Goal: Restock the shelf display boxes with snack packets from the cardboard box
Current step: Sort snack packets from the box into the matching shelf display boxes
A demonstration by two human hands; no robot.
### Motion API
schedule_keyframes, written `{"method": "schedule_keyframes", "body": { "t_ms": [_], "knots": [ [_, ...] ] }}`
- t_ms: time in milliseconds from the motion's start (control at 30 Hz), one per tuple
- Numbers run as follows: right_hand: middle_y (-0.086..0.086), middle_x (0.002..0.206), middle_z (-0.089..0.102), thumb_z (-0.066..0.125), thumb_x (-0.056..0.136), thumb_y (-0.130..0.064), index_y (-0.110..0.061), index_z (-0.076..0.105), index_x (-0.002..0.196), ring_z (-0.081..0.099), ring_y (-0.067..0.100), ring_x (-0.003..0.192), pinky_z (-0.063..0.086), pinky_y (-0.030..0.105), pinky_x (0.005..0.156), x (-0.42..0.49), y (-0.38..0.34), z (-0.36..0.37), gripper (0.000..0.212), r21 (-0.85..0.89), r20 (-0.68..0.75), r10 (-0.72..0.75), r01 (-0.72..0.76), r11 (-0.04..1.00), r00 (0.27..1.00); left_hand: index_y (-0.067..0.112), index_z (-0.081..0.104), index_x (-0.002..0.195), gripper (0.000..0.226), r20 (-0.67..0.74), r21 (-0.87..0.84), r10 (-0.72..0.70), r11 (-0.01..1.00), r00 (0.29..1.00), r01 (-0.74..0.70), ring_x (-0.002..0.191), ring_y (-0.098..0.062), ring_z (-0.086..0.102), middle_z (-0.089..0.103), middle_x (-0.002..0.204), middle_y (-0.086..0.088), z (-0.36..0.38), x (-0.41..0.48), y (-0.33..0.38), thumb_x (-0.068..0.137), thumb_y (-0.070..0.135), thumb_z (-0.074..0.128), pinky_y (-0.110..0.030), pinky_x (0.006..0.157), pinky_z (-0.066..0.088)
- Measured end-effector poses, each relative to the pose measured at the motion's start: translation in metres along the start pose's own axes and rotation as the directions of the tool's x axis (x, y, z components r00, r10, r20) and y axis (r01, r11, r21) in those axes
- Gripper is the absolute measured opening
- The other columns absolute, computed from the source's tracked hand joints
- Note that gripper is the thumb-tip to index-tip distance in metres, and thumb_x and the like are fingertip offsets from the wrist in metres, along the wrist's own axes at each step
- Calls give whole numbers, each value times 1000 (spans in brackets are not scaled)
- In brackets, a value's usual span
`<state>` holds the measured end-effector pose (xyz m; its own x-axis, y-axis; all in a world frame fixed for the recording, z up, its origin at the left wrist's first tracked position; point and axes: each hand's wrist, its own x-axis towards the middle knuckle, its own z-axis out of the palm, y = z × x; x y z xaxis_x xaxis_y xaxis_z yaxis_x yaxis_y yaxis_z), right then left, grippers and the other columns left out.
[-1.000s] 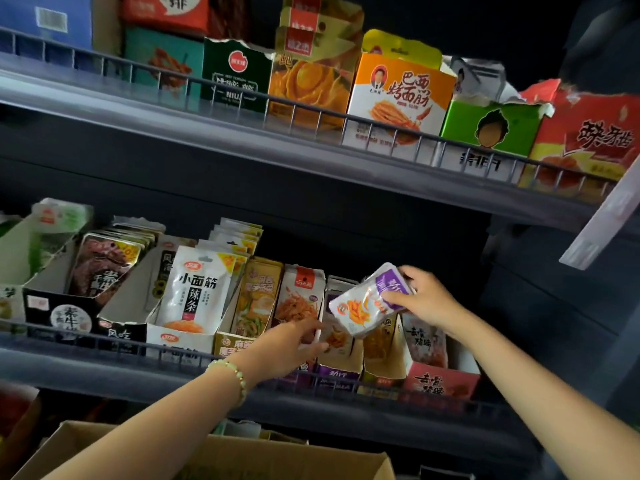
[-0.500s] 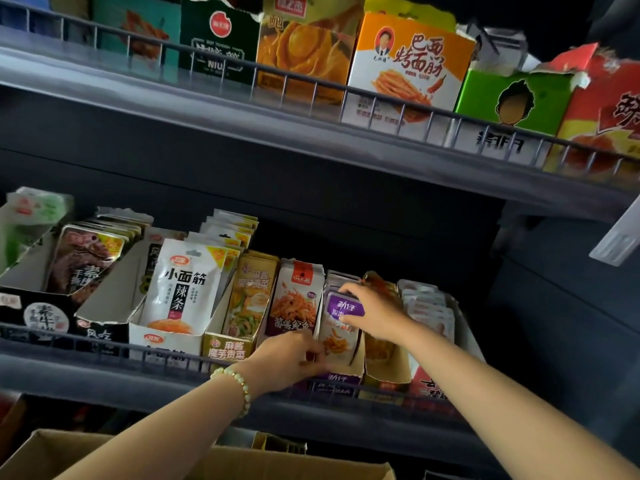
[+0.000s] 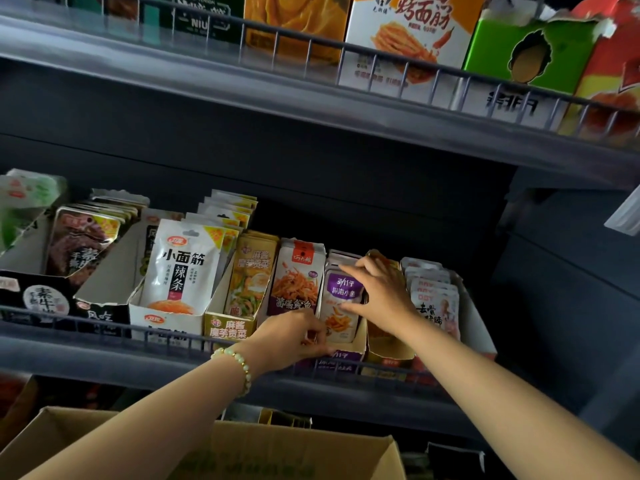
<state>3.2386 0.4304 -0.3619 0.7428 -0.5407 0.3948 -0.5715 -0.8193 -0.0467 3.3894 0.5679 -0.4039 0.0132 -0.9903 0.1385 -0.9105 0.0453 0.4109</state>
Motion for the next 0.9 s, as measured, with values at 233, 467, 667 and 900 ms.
{"method": "schedule_keyframes", "body": {
  "t_ms": [233, 467, 667, 900],
  "knots": [
    [-6, 145, 33, 65, 85, -48, -28, 31, 148, 28, 15, 136, 26, 30, 108, -10, -4, -8, 74, 44, 2, 43, -43, 998, 999, 35, 52, 129, 45, -86, 53, -35, 998, 996, 39, 110, -9, 55, 50, 134, 9, -6, -21, 12, 89, 56, 52, -28, 92, 51],
    [-14, 143, 36, 55, 93, -41, -29, 38, 143, 34, 2, 130, 26, 19, 103, -72, -48, -24, 55, 451, -10, 59, -48, 891, 998, 37, 48, 132, 66, -172, 7, -18, 1000, 985, 20, 125, -6, 44, 47, 136, 15, -18, -104, 6, 77, 71, 36, -35, 106, 42],
    [-22, 132, 42, 52, 93, -43, -38, 47, 132, 44, -8, 117, 42, 19, 97, -161, -88, 23, 40, 618, 320, -61, -159, 770, 946, 38, 51, 127, 74, -11, -125, -162, 979, 987, 160, 115, 4, 48, 47, 126, 23, 13, -187, -20, 71, 82, 31, -28, 101, 47],
    [-5, 150, 28, 46, 97, -47, -27, 37, 144, 32, 16, 137, 35, 34, 108, -205, -97, 81, 52, 395, 715, -45, -349, 850, 698, 27, 57, 124, 71, 299, -99, -314, 929, 901, 356, 107, -10, 59, 60, 121, 7, 101, -216, -58, 76, 78, 44, -31, 93, 49]
  ]
}}
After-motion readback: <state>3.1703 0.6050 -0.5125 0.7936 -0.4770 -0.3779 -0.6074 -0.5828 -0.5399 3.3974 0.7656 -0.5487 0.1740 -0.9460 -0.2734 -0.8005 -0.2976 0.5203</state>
